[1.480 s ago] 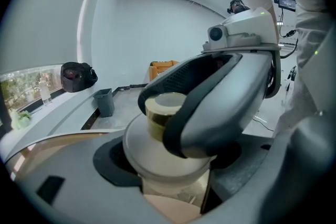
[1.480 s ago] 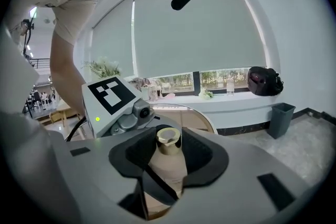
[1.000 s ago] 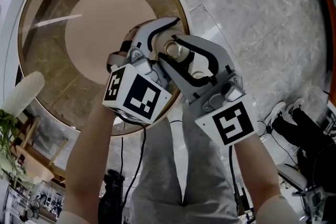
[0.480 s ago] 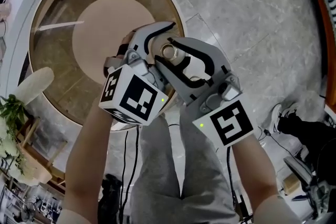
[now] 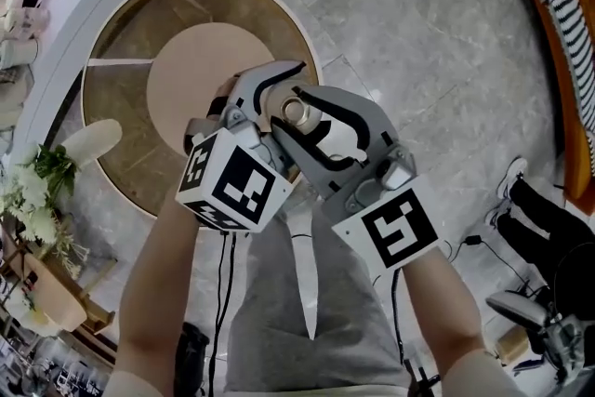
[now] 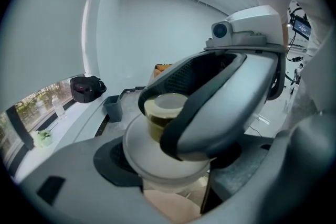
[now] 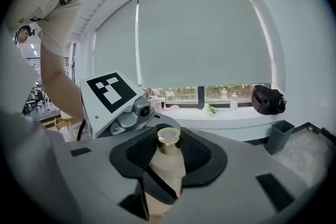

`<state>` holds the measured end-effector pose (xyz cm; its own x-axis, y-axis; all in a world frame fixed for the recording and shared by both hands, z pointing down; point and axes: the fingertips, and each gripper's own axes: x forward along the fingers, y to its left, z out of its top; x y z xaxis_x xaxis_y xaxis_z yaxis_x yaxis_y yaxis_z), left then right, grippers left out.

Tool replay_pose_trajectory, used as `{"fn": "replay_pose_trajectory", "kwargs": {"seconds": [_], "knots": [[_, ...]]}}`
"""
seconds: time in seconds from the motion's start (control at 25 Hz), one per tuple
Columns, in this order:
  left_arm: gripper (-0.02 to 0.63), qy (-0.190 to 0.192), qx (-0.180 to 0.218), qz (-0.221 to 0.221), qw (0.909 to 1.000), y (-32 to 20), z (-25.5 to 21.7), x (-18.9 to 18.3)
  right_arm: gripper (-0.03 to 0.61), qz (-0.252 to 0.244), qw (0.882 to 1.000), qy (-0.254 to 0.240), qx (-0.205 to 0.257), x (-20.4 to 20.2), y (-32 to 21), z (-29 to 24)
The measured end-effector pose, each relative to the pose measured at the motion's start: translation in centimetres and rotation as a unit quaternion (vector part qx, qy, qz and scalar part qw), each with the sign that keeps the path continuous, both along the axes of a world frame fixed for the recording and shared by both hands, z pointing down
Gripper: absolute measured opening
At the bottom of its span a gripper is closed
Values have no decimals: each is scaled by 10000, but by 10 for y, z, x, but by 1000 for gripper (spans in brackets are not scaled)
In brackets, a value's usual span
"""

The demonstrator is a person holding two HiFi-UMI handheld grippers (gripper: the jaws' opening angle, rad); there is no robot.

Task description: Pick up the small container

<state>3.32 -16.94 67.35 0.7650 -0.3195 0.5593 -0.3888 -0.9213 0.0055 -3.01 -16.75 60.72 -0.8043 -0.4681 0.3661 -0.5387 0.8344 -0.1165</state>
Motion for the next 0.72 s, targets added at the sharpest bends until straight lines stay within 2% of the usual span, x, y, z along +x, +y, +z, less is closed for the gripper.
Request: {"fn": "replay_pose_trajectory", "kwargs": {"seconds": [0.28, 0.72], "knots": [[335, 121, -46, 8, 9999, 4, -78, -2, 137, 87, 9998, 8, 175, -5, 2, -80], [336, 258, 185, 51, 9995, 11, -227, -4, 137, 126, 9979, -20, 642, -9, 12, -232]]}}
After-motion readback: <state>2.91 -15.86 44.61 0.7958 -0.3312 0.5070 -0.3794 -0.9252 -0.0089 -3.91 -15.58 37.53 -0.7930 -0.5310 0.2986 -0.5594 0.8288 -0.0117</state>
